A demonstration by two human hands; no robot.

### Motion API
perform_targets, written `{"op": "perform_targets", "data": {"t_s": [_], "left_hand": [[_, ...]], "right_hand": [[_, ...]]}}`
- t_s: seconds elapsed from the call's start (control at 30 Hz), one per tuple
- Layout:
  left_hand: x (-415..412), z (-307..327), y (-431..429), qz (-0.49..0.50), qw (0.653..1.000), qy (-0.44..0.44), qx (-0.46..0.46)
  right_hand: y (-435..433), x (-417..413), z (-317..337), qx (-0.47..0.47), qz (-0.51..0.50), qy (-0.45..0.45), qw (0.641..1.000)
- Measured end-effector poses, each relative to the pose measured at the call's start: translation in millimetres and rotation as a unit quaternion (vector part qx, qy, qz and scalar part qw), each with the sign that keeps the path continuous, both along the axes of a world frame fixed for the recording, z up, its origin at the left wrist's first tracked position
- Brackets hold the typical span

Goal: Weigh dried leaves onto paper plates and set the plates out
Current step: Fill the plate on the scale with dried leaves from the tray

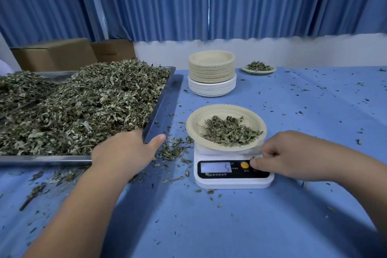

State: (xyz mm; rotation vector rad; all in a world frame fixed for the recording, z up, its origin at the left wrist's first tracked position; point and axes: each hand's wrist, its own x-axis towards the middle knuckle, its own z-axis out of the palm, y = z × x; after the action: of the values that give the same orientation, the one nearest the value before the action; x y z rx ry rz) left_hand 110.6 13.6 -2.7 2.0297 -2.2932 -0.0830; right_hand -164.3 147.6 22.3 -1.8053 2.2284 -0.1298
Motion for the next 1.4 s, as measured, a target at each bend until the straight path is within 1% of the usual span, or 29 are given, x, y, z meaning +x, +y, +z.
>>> {"op": "perform_targets", "data": {"t_s": [0.1,0.17,0.23,0.33,0.4,0.47,0.57,0.67,0.77,0.83,0.87,0.9,0.97,1.0,1.03,1.13,1.27,1.4], "left_hand": [[-1,2,4,0.007,0.999,0.021,-0.036],[-1,6,7,0.027,0.996,-0.006,-0.088],[1,11,8,0.052,0.992,-0.028,-0.108],[7,12,5,0.072,0.996,-0.017,-0.046],[8,9,2,0.061,0.998,-0.008,-0.001],[6,6,1,0.043,0.999,0.001,0.019],[7,3,1,0.019,0.999,-0.008,0.025],[7,3,2,0.004,1.000,-0.018,0.007],[5,2,5,-0.019,1.000,-0.009,-0.014],[2,1,6,-0.026,0.999,0.002,-0.022],[1,1,6,-0.028,0.999,0.008,-0.028],[1,0,5,-0.027,0.999,0.014,-0.033],[1,-1,4,-0.022,0.998,0.030,-0.042],[1,-2,3,-0.017,0.998,0.039,-0.047],[2,-2,2,-0.013,0.997,0.049,-0.053],[3,-2,-2,-0.003,0.993,0.095,-0.069],[8,2,-5,-0.001,0.983,0.160,-0.086],[13,6,-7,0.003,0.968,0.222,-0.117]], "right_hand": [[0,1,0,0.005,-0.002,0.006,1.000],[0,3,0,0.004,-0.005,0.001,1.000],[-1,5,0,-0.004,-0.009,0.002,1.000],[-1,7,1,-0.008,-0.024,0.008,1.000],[0,7,2,-0.003,-0.035,0.013,0.999],[2,6,4,0.008,-0.035,0.019,0.999],[3,4,6,0.021,-0.031,0.006,0.999],[4,2,9,0.031,-0.024,-0.013,0.999],[7,-2,15,0.027,-0.012,-0.042,0.999],[10,-4,21,-0.009,-0.013,-0.095,0.995],[11,-5,23,-0.046,-0.019,-0.132,0.990],[10,-6,24,-0.097,-0.029,-0.173,0.980],[6,-6,22,-0.209,-0.050,-0.246,0.945],[2,-4,19,-0.246,-0.054,-0.260,0.932],[-2,-2,15,-0.266,-0.053,-0.261,0.926],[-11,0,7,-0.278,-0.051,-0.255,0.925],[-11,-9,9,-0.308,-0.084,-0.259,0.912],[-9,-12,8,-0.325,-0.086,-0.265,0.904]]}}
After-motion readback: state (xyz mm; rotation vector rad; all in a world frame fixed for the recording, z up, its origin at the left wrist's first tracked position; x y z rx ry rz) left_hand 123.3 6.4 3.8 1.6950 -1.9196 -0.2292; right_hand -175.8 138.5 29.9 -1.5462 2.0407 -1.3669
